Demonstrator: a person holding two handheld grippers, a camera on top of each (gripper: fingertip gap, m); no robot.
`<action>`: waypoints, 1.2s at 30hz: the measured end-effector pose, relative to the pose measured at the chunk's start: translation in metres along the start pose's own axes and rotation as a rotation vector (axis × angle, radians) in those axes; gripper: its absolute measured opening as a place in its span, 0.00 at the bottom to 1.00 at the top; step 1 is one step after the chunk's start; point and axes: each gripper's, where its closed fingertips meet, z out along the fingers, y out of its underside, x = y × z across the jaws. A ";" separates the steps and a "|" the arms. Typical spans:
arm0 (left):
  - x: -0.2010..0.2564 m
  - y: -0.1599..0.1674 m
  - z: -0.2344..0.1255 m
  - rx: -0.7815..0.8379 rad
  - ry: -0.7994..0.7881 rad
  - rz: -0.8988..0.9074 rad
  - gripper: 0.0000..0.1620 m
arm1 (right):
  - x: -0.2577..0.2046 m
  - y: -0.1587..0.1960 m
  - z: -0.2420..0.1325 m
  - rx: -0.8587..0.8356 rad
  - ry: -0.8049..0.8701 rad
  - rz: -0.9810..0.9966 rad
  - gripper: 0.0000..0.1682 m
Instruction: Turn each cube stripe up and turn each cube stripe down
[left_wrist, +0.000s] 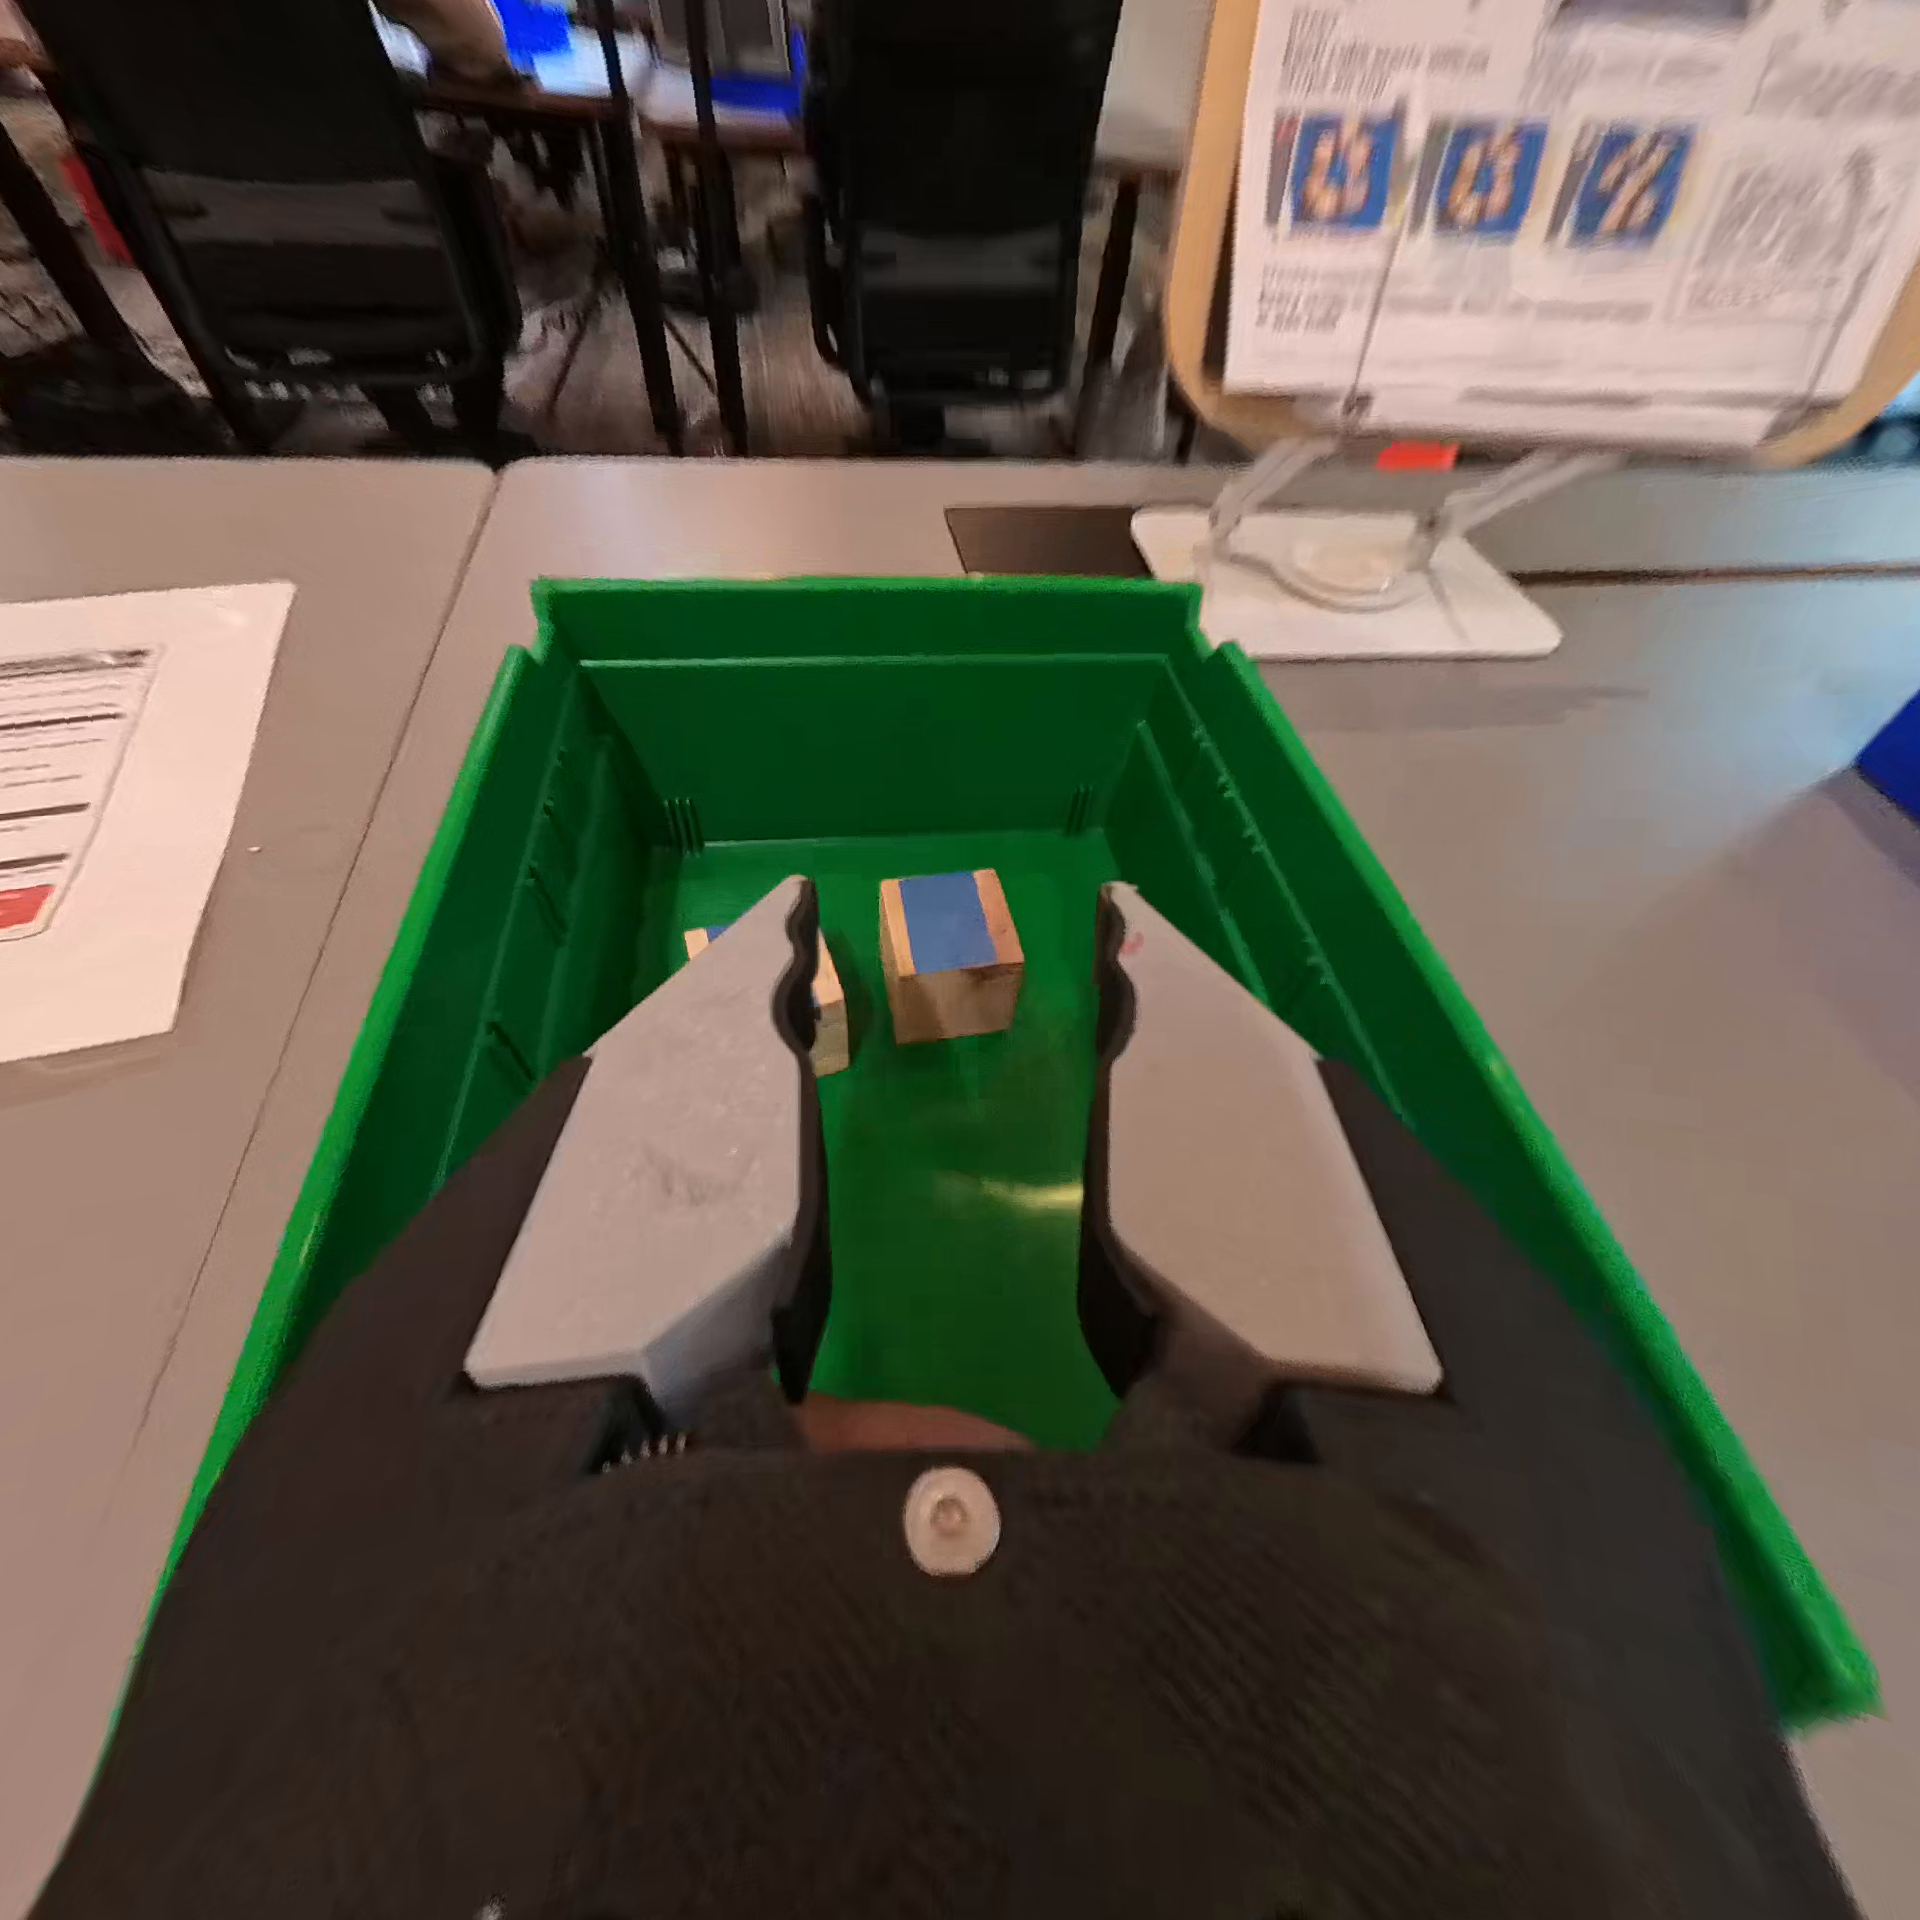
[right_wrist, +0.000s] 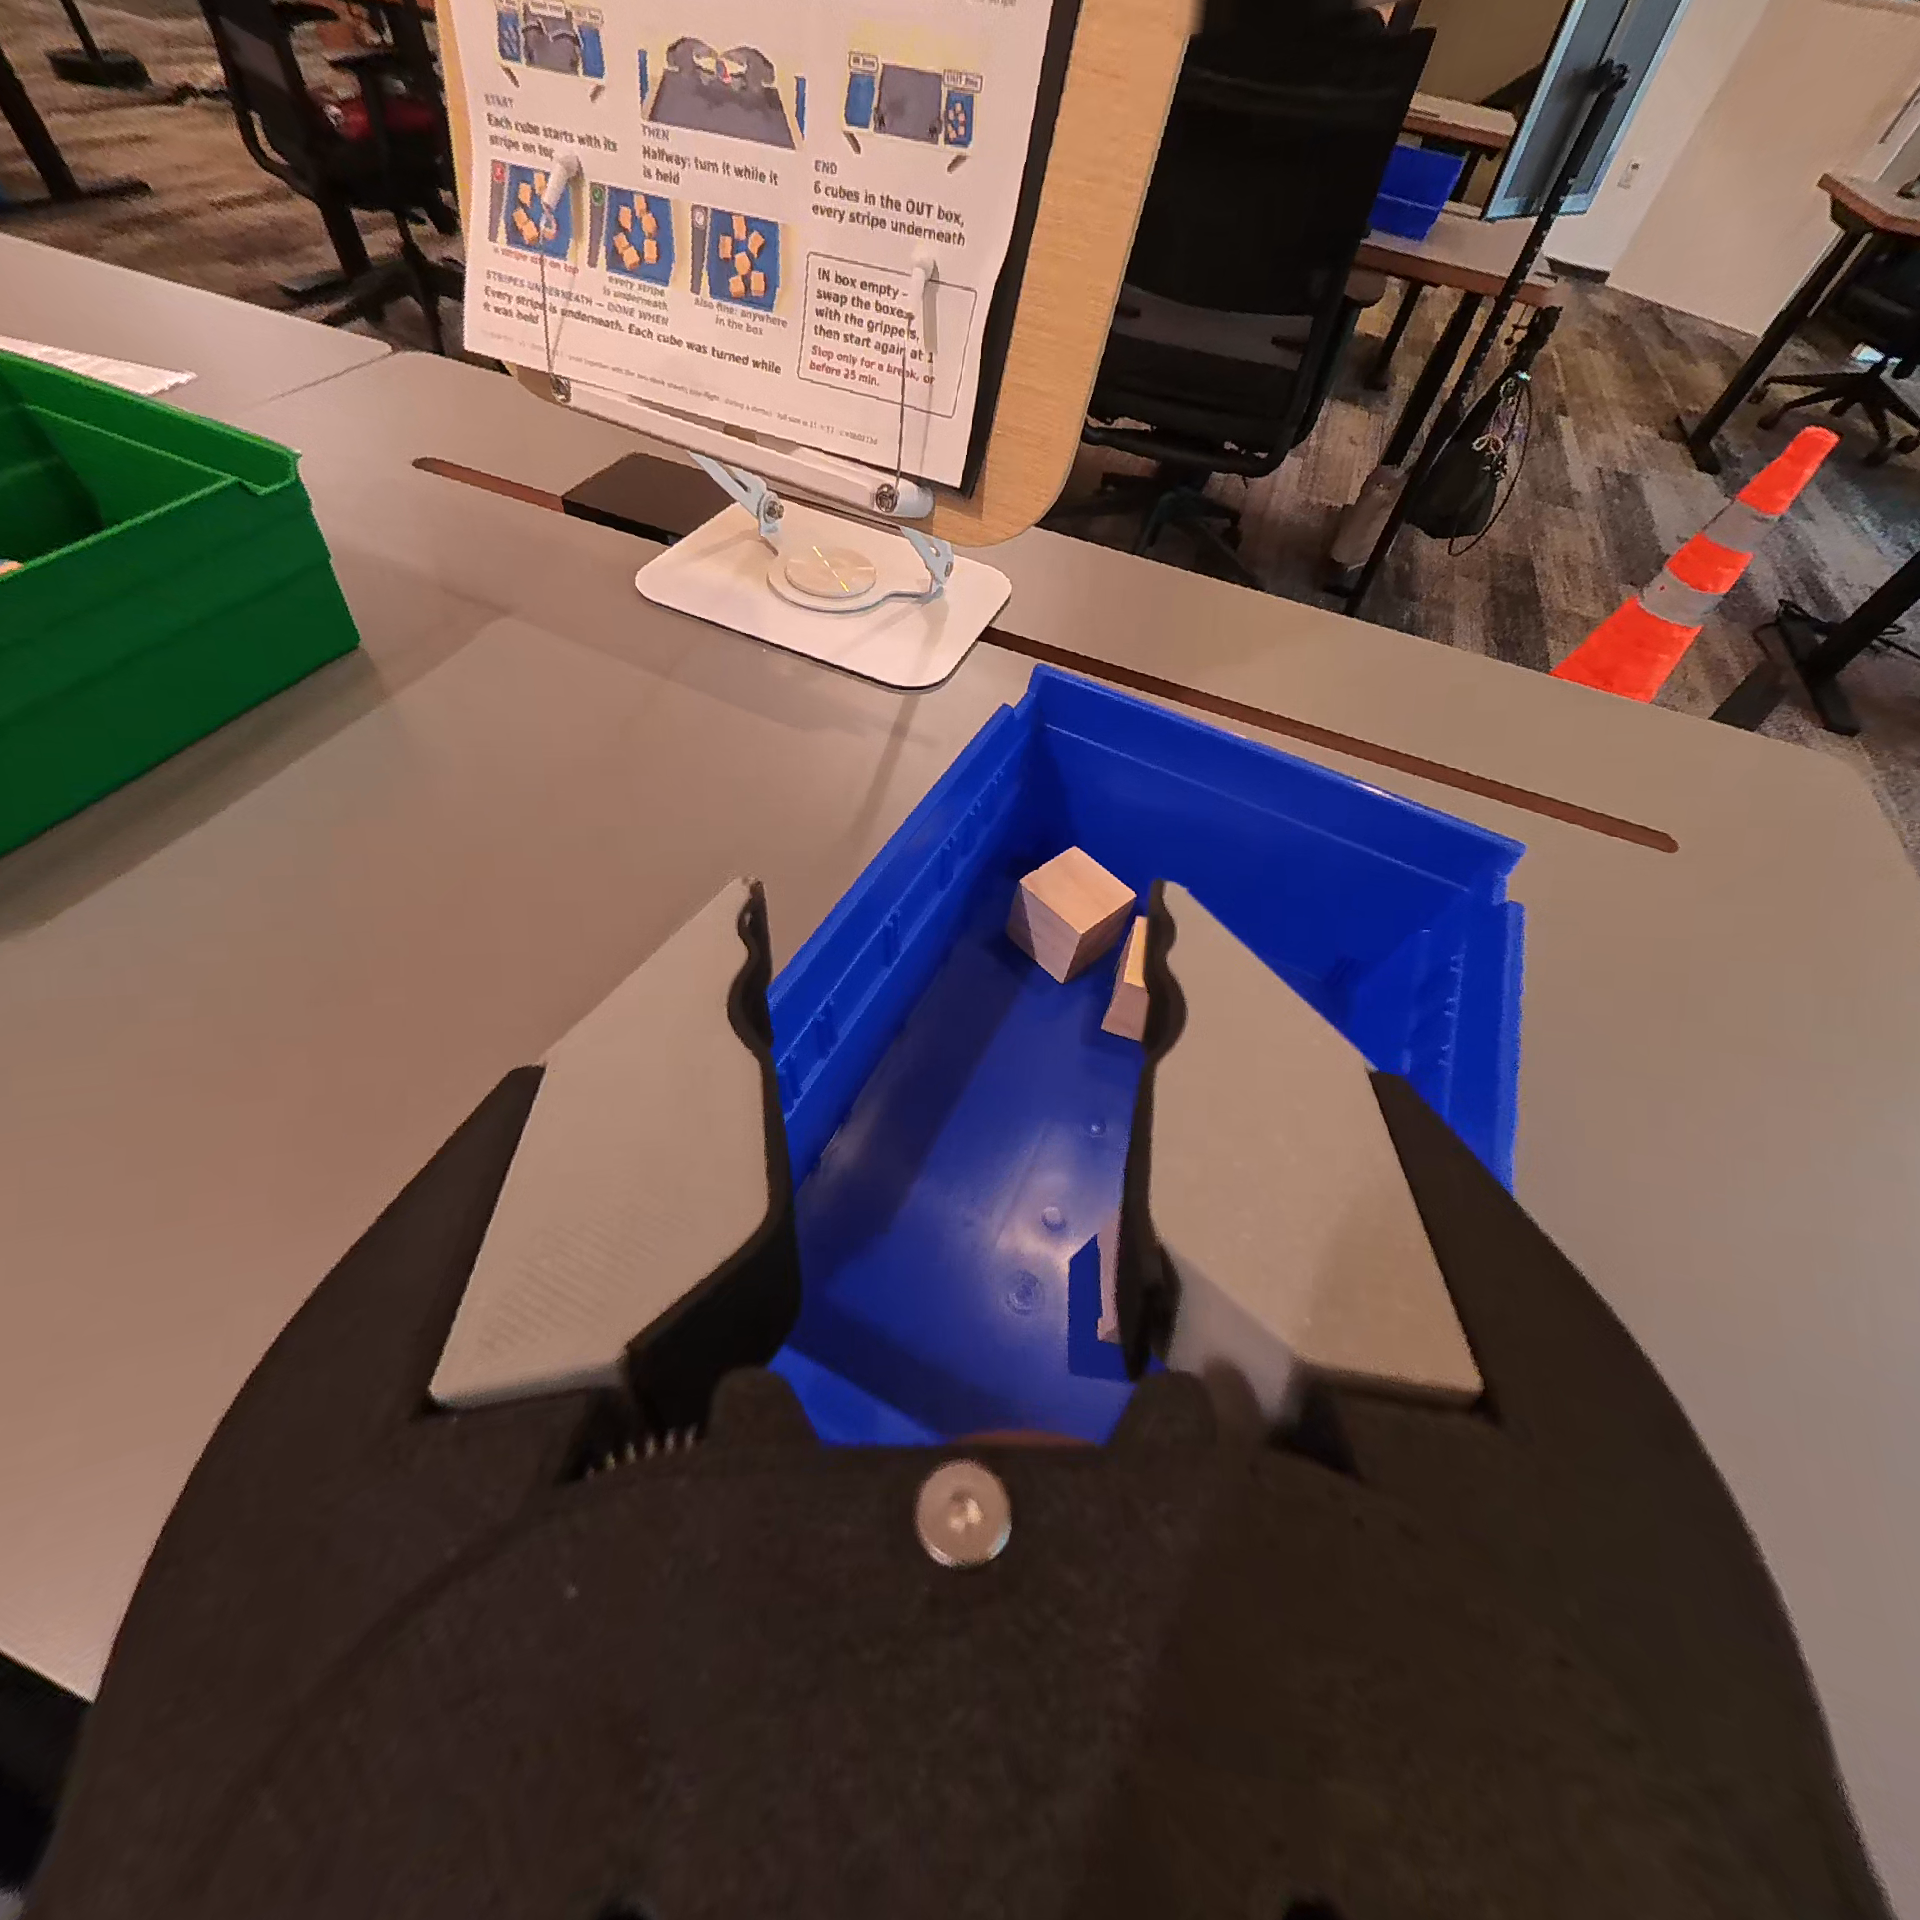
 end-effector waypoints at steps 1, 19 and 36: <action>-0.002 0.004 0.013 -0.052 0.002 0.012 0.34 | 0.000 0.002 0.000 -0.008 0.003 -0.004 0.42; -0.006 0.069 0.107 -0.474 -0.123 0.207 0.27 | 0.006 -0.004 -0.011 0.019 0.014 -0.035 0.41; 0.217 -0.052 -0.151 0.442 0.672 0.370 0.27 | -0.203 -0.023 -0.032 0.027 -0.954 0.160 0.41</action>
